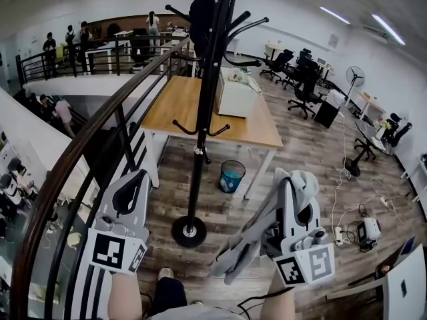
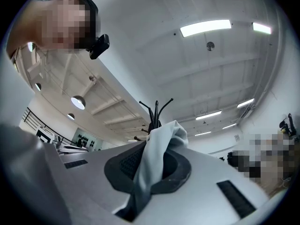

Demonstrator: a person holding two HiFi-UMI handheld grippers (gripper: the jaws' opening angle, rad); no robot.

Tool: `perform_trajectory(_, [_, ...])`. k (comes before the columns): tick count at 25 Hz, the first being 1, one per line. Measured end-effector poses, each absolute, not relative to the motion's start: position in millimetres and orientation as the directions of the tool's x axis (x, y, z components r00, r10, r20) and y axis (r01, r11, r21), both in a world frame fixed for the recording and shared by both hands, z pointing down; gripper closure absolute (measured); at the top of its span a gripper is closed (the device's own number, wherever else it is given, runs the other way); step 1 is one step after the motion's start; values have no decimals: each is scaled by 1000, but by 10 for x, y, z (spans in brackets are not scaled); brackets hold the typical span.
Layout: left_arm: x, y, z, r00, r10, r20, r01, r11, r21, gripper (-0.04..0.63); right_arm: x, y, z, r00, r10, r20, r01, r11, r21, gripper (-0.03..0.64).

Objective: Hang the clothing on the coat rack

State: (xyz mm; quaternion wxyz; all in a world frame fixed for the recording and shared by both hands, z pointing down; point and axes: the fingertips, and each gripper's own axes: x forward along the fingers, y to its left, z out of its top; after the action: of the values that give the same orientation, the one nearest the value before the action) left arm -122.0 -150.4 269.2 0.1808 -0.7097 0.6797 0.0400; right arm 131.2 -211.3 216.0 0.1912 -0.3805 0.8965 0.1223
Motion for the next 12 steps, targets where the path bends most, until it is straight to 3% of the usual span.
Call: perform_trajectory(12, [-1754,-2417,2558,165,-933,-320,-971,-98,-218,588,793,-2745,1720,-616,-638,-461,-756,643,120,612])
